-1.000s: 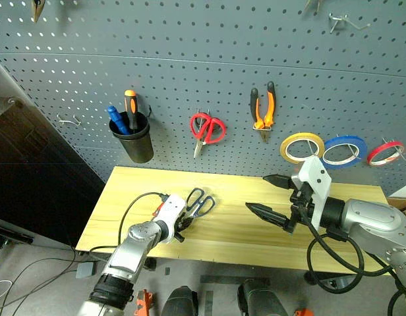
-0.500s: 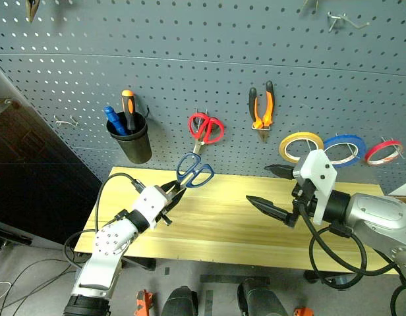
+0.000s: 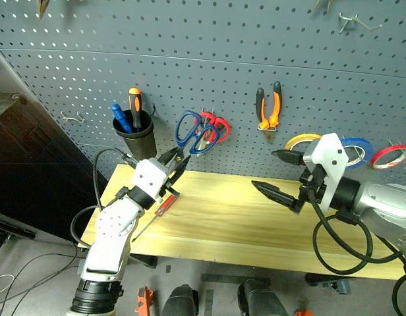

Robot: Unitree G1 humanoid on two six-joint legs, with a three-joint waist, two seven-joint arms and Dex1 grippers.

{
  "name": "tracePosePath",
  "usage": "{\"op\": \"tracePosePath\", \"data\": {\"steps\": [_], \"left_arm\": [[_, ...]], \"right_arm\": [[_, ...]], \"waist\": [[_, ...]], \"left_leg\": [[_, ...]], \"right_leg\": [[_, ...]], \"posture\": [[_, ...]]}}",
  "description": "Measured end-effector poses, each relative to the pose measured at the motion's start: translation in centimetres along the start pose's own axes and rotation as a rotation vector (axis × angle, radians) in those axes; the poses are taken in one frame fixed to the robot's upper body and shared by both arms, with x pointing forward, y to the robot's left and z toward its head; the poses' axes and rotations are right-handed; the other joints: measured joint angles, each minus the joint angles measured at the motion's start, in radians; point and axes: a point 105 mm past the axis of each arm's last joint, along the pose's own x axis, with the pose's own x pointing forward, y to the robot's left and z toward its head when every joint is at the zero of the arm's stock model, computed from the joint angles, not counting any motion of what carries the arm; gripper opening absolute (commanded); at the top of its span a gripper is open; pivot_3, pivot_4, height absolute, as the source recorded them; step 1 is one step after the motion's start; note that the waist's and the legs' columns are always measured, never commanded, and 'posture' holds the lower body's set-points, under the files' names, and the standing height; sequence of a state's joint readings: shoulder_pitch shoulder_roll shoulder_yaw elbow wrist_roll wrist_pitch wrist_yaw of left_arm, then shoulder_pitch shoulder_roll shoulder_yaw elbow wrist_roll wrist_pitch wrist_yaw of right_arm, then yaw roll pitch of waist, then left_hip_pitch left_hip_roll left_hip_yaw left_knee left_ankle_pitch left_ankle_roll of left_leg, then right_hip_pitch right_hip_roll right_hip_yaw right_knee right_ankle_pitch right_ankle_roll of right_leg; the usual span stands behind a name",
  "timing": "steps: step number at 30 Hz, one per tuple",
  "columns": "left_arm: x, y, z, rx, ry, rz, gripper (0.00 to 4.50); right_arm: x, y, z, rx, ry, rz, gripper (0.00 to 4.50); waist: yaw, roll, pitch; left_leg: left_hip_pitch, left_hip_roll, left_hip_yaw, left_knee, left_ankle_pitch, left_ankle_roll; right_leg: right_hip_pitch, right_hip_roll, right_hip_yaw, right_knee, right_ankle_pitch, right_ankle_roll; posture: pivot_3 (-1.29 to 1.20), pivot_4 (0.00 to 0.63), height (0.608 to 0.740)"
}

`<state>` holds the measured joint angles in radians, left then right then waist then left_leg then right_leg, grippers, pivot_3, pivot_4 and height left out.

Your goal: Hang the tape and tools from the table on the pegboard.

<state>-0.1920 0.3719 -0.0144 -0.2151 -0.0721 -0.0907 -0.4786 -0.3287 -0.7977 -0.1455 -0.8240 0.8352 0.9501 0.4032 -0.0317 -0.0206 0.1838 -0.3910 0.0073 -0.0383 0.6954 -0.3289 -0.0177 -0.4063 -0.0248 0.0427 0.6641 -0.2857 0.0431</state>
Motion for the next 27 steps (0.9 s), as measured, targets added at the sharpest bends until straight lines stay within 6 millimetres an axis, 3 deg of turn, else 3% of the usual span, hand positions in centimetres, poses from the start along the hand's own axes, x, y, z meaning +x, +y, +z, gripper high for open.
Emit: {"op": "tracePosePath", "data": {"steps": [14, 22, 24, 27], "left_arm": [[1.1, -0.2, -4.4, -0.015, 0.107, -0.033, 1.09], [2.5, -1.0, -3.7, -0.005, 0.065, -0.059, 1.09], [2.8, -1.1, -3.6, -0.008, 0.063, -0.058, 1.80], [2.7, -1.1, -4.5, -0.036, 0.117, -0.055, 2.53]], "right_arm": [[0.3, -0.1, 0.7, -0.013, -0.026, -0.004, 4.50], [1.2, 0.1, 1.5, -0.022, -0.070, 0.001, 4.50], [1.3, 0.1, 1.5, -0.018, -0.072, 0.003, 4.50], [1.4, 0.3, 1.5, -0.014, -0.076, 0.008, 4.50]], "waist": [[-0.001, 0.000, 0.000], [-0.001, 0.000, 0.000], [-0.001, 0.000, 0.000], [-0.001, 0.000, 0.000]], "left_leg": [[0.000, 0.000, 0.000, 0.001, 0.000, 0.000], [0.000, 0.000, -0.001, 0.002, 0.000, 0.000], [0.000, 0.000, -0.001, 0.002, 0.000, -0.001], [0.000, 0.000, -0.001, 0.002, 0.001, -0.001]], "right_leg": [[0.000, 0.000, -0.002, 0.001, 0.000, 0.000], [0.000, 0.000, -0.002, 0.001, 0.000, 0.000], [0.000, 0.000, -0.002, 0.001, 0.000, 0.000], [0.000, 0.000, -0.002, 0.001, 0.000, 0.000]], "posture": [[-0.09, 0.177, 0.740], [-0.09, 0.177, 0.740], [-0.09, 0.177, 0.740], [-0.09, 0.177, 0.740]]}}
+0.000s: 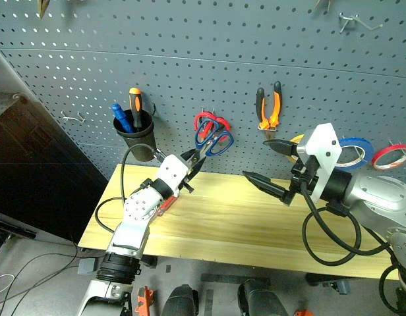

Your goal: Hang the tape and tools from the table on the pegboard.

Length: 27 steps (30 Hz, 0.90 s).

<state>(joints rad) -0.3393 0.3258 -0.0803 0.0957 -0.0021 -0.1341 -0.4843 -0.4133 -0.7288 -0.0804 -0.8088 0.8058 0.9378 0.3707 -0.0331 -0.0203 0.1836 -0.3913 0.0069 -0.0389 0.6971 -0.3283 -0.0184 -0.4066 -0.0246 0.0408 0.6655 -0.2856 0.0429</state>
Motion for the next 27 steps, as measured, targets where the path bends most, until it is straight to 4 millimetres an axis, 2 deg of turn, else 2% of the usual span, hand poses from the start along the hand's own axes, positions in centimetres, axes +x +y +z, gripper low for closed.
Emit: {"op": "tracePosePath", "data": {"steps": [5, 7, 9, 12, 14, 16, 21, 27], "left_arm": [[-0.5, -0.5, -2.0, -0.058, 0.116, -0.009, 3.97], [-1.5, -1.1, -3.7, -0.078, 0.213, -0.047, 4.48], [-3.3, -1.5, -6.3, -0.107, 0.365, -0.082, 4.48], [-5.6, -1.2, -8.8, -0.133, 0.536, -0.098, 4.48], [-6.8, -0.4, -9.8, -0.132, 0.619, -0.095, 4.48], [-7.8, 0.3, -10.7, -0.143, 0.695, -0.090, 4.48], [-8.2, 1.2, -12.4, -0.169, 0.814, -0.114, 4.48], [-8.5, 0.9, -15.0, -0.225, 0.935, -0.136, 4.48]], "right_arm": [[0.1, 0.3, -0.5, 0.014, 0.013, 0.010, 4.50], [0.1, 0.5, -1.1, 0.040, 0.027, 0.007, 4.50], [0.0, 0.7, -2.0, 0.091, 0.045, -0.002, 4.50], [0.0, 1.4, -3.4, 0.169, 0.103, -0.001, 4.50], [-0.1, 2.2, -4.7, 0.222, 0.171, 0.012, 4.50], [0.2, 2.9, -5.1, 0.285, 0.183, 0.026, 4.50], [1.0, 4.8, -5.3, 0.353, 0.200, 0.095, 4.50], [1.5, 6.3, -5.5, 0.324, 0.254, 0.179, 4.50]], "waist": [[0.000, 0.000, 0.000], [-0.001, 0.000, 0.000], [-0.003, 0.000, 0.000], [-0.004, 0.001, 0.000], [-0.003, 0.001, 0.000], [-0.002, 0.001, 0.000], [0.001, 0.001, 0.000], [-0.003, 0.001, 0.000]], "left_leg": [[0.000, 0.000, 0.000, 0.000, 0.000, 0.000], [0.000, 0.000, 0.000, 0.000, 0.000, 0.000], [0.000, 0.000, 0.000, 0.000, 0.000, 0.000], [0.000, 0.000, -0.001, 0.000, 0.000, 0.000], [0.000, 0.000, -0.002, 0.001, 0.000, 0.000], [0.001, 0.000, -0.002, 0.001, 0.000, 0.000], [0.002, -0.001, -0.002, 0.002, 0.001, 0.000], [0.002, -0.001, -0.002, 0.002, 0.001, 0.000]], "right_leg": [[0.000, 0.000, 0.000, 0.000, 0.000, 0.000], [0.000, 0.000, 0.000, 0.000, 0.000, 0.000], [0.000, 0.000, 0.000, 0.001, 0.000, 0.000], [-0.001, 0.000, 0.000, 0.002, 0.000, 0.000], [-0.001, 0.000, 0.000, 0.004, 0.000, 0.000], [-0.001, 0.000, 0.000, 0.007, 0.000, 0.000], [-0.001, 0.001, -0.001, 0.009, 0.000, 0.000], [-0.002, 0.001, -0.001, 0.010, 0.000, 0.000]], "posture": [[-0.09, 0.177, 0.740], [-0.08, 0.179, 0.740], [-0.08, 0.182, 0.740], [-0.07, 0.182, 0.740], [-0.07, 0.182, 0.740], [-0.07, 0.182, 0.740], [-0.07, 0.182, 0.740], [-0.09, 0.188, 0.740]]}}
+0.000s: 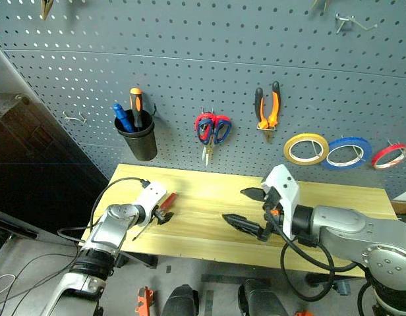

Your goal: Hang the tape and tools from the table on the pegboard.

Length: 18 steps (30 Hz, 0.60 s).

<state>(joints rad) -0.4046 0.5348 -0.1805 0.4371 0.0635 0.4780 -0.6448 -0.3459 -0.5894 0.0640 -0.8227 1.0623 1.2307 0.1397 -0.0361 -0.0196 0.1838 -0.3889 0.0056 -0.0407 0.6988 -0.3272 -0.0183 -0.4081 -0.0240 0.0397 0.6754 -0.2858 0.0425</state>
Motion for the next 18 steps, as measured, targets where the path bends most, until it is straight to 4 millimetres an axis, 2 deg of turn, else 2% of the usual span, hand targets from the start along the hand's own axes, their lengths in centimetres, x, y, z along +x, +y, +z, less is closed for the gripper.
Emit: {"op": "tracePosePath", "data": {"steps": [3, 5, 6, 9, 16, 17, 18], "left_arm": [[0.6, 0.3, -0.6, -0.028, 0.039, 0.004, 4.48], [0.8, 0.7, -0.4, -0.025, 0.042, 0.011, 4.48], [1.0, 0.9, -0.1, -0.032, 0.037, 0.023, 4.08], [1.5, 0.8, 0.3, -0.050, 0.025, 0.031, 3.29], [1.7, 0.4, 0.1, -0.048, 0.015, 0.023, 1.17], [1.6, 0.4, 0.0, -0.054, 0.014, 0.025, 0.94], [1.5, 0.5, -0.2, -0.073, 0.011, 0.030, 0.94]], "right_arm": [[0.0, 0.0, 0.2, -0.021, 0.005, 0.006, 4.50], [0.0, 0.0, 0.4, -0.030, 0.006, 0.010, 4.50], [0.0, 0.0, 0.4, -0.033, 0.008, 0.011, 4.50], [0.0, 0.0, 0.4, -0.031, 0.019, 0.019, 4.50], [-0.4, -0.7, 0.4, -0.038, 0.054, 0.017, 4.50], [-0.5, -0.9, 0.5, -0.041, 0.056, 0.013, 4.50], [-0.6, -1.0, 0.6, -0.049, 0.056, 0.007, 4.50]], "waist": [[0.000, 0.000, 0.000], [0.001, 0.000, 0.000], [0.002, 0.000, 0.000], [0.001, 0.000, 0.000], [0.000, 0.000, 0.000], [-0.001, 0.000, 0.000], [-0.003, 0.000, 0.000]], "left_leg": [[-0.001, 0.000, 0.000, 0.000, 0.000, 0.000], [0.000, 0.000, 0.000, 0.000, 0.000, 0.000], [-0.001, 0.000, 0.000, 0.000, 0.000, 0.000], [-0.001, 0.000, 0.000, 0.001, 0.000, 0.000], [0.000, 0.000, 0.000, 0.001, 0.000, 0.000], [0.000, 0.000, 0.000, 0.000, 0.000, 0.000], [0.000, 0.000, 0.000, 0.001, 0.000, 0.000]], "right_leg": [[-0.001, 0.000, 0.000, 0.000, 0.000, 0.000], [-0.001, 0.000, 0.000, 0.001, 0.000, 0.000], [-0.001, 0.000, 0.000, 0.001, 0.000, 0.000], [-0.001, -0.001, 0.000, 0.001, 0.000, 0.000], [-0.001, -0.001, 0.001, 0.002, 0.000, 0.000], [-0.001, -0.001, 0.002, 0.002, 0.000, 0.000], [-0.001, -0.001, 0.002, 0.002, 0.000, 0.000]], "posture": [[-0.09, 0.187, 0.740], [-0.09, 0.187, 0.740], [-0.09, 0.187, 0.740], [-0.09, 0.186, 0.740], [-0.09, 0.183, 0.740], [-0.09, 0.183, 0.740], [-0.08, 0.180, 0.740]]}}
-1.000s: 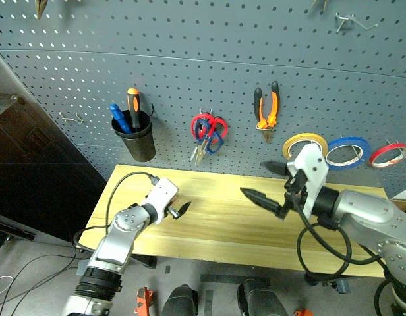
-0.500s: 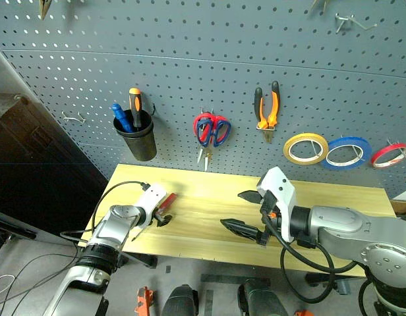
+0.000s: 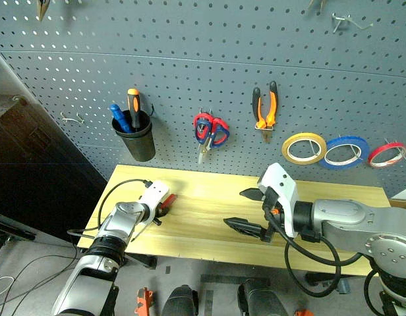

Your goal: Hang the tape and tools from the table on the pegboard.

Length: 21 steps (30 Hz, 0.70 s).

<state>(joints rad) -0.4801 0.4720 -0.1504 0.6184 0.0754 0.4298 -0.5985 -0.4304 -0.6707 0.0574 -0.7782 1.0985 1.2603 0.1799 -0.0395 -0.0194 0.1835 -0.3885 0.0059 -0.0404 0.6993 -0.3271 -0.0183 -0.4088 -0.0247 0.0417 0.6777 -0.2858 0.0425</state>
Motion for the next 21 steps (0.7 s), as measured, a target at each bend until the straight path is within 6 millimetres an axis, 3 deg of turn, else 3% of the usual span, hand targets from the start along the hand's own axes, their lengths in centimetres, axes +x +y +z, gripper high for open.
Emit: {"op": "tracePosePath", "data": {"steps": [6, 11, 14, 17, 21], "left_arm": [[-0.4, 0.6, -0.8, -0.052, -0.038, 0.059, 0.94], [-1.7, 1.0, -1.0, -0.136, -0.184, 0.166, 0.94], [-3.8, 1.5, -1.1, -0.167, -0.303, 0.257, 0.94], [-6.2, 0.6, -1.1, -0.129, -0.407, 0.316, 0.94], [-8.7, -0.4, 2.0, -0.042, -0.584, 0.374, 0.94]], "right_arm": [[-0.4, -1.0, 0.5, -0.029, 0.007, -0.023, 4.50], [-0.9, -1.7, 2.3, -0.146, -0.078, -0.058, 4.50], [-1.4, -1.6, 3.4, -0.224, -0.147, -0.059, 4.50], [-1.6, -1.1, 4.0, -0.268, -0.189, -0.007, 4.50], [-1.9, -0.7, 4.7, -0.301, -0.234, 0.049, 4.50]], "waist": [[-0.004, 0.000, 0.000], [-0.006, 0.000, -0.001], [-0.006, -0.001, -0.005], [-0.001, -0.001, -0.012], [0.027, -0.005, -0.030]], "left_leg": [[0.001, 0.000, 0.000, 0.000, 0.000, 0.000], [-0.003, 0.001, 0.000, 0.000, 0.000, 0.000], [-0.006, 0.001, 0.000, 0.000, 0.002, -0.004], [-0.009, 0.000, 0.001, -0.001, 0.002, -0.005], [-0.010, 0.000, 0.001, 0.000, 0.003, -0.006]], "right_leg": [[0.000, 0.000, 0.001, 0.001, 0.000, 0.000], [-0.003, -0.002, 0.001, 0.000, 0.000, 0.000], [-0.006, -0.002, 0.001, 0.000, 0.000, 0.000], [-0.010, -0.003, 0.001, 0.001, 0.000, 0.000], [-0.010, -0.003, 0.000, 0.001, 0.001, -0.002]], "posture": [[-0.09, 0.177, 0.740], [-0.08, 0.153, 0.740], [-0.06, 0.132, 0.740], [-0.03, 0.110, 0.740], [0.02, 0.086, 0.740]]}}
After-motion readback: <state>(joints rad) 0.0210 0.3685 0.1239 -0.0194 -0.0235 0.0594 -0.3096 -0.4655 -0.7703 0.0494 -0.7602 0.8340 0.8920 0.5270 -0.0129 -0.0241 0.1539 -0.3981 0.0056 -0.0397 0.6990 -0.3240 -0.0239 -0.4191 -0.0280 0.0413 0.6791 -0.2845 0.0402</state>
